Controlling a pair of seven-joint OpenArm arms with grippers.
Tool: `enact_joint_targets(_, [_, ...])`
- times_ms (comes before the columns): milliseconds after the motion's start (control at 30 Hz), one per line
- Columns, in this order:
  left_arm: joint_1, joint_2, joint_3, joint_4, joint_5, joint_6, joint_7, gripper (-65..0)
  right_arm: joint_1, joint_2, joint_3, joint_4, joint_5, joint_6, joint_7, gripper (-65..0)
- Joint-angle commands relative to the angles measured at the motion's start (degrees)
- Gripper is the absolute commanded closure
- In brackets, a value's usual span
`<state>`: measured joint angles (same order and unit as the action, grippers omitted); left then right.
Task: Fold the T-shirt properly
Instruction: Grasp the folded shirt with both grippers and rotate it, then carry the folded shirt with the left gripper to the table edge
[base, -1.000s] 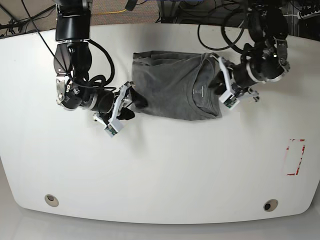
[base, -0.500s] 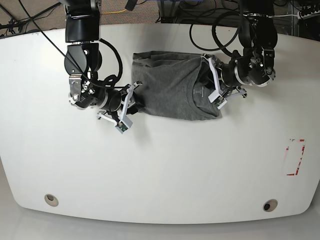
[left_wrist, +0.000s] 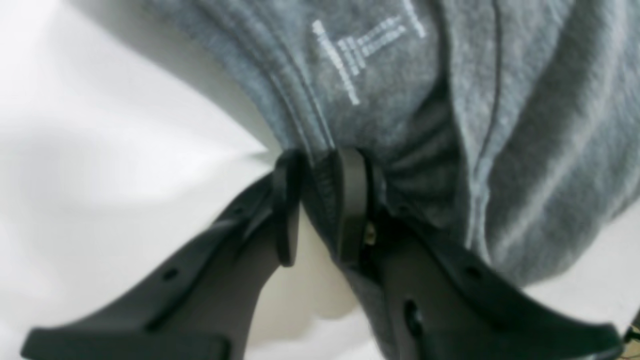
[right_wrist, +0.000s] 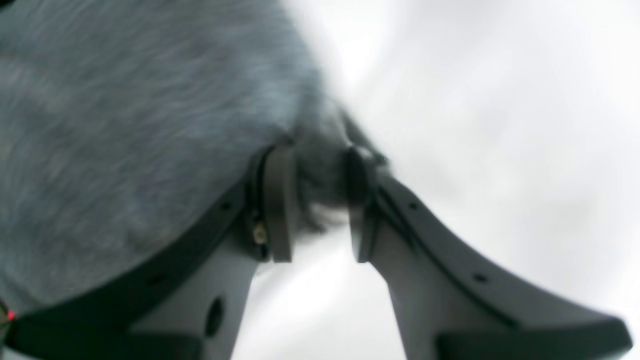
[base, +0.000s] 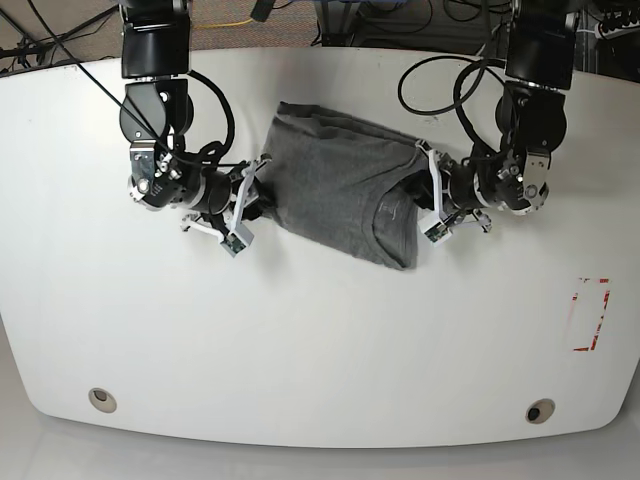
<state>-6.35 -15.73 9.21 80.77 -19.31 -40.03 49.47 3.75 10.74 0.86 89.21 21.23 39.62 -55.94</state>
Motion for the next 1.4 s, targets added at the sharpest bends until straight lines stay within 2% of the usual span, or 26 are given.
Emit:
enact_joint_targets(0, [-2.66, -0.58, 0.59, -1.43, 5.20, 0.51, 2.53, -10.8, -1.07, -0.06, 0.06, 2.97, 0.96, 0.38, 0.69, -16.0])
enact_joint_targets(100, [-4.60, -0.67, 0.59, -1.26, 5.73, 0.51, 2.53, -10.8, -3.26, -0.50, -0.03, 4.99, 0.96, 0.38, 0.69, -16.0])
enact_joint_targets(300, [-9.69, -1.64, 0.50, -1.43, 5.82, 0.51, 2.53, -10.8, -5.90, -3.49, -3.72, 7.80, 0.88, 0.38, 0.69, -16.0])
enact_joint_targets(567, [-14.79, -3.92, 0.41, -0.46, 5.82, 0.51, 2.88, -10.8, -6.34, -7.01, -14.71, 9.21, 0.88, 0.38, 0.69, -16.3])
enact_joint_targets(667, [-15.06, -6.91, 0.41, 3.14, 5.46, 0.51, 4.37, -10.8, -6.25, -8.59, -16.47, 9.30, 1.40, -0.10, 0.69, -16.3])
enact_joint_targets(800, [-14.35, -7.09, 0.06, 10.79, 5.46, 0.51, 6.31, -10.8, -6.25, -8.94, -15.94, 9.82, 1.58, -0.01, 0.69, -16.5])
enact_joint_targets(900, [-10.13, -7.00, -2.93, 17.65, 5.73, 0.51, 9.30, -10.8, -6.52, -8.76, -15.76, 12.29, 1.58, -0.01, 0.69, -16.5])
enact_joint_targets(967, [-7.50, -5.77, -5.56, 20.28, 5.64, 0.69, 9.47, -10.8, -6.17, -7.89, -15.68, 12.46, 1.58, -0.01, 0.69, -16.5])
enact_joint_targets(1100, [-3.63, -0.76, -8.11, 24.68, 5.90, 1.04, 9.74, -11.0, -5.55, -6.22, -13.92, 12.81, 1.67, 0.08, 0.78, -16.3])
enact_joint_targets(1200, [1.38, 1.09, -9.08, 27.58, 7.49, 2.89, 9.47, -13.9, -7.22, -4.72, -10.23, 12.90, 4.74, 0.38, 0.78, -16.2])
enact_joint_targets(1267, [3.32, 5.31, -8.82, 28.02, 10.48, 7.55, 8.50, -23.9, -6.78, -3.58, -5.92, 12.37, 8.26, 0.38, 0.78, -16.5])
enact_joint_targets(1367, [7.98, 9.70, -8.11, 28.55, 14.96, 12.65, 4.99, -38.1, -6.17, -2.08, -2.93, 11.93, 11.34, 0.38, 0.60, -16.5])
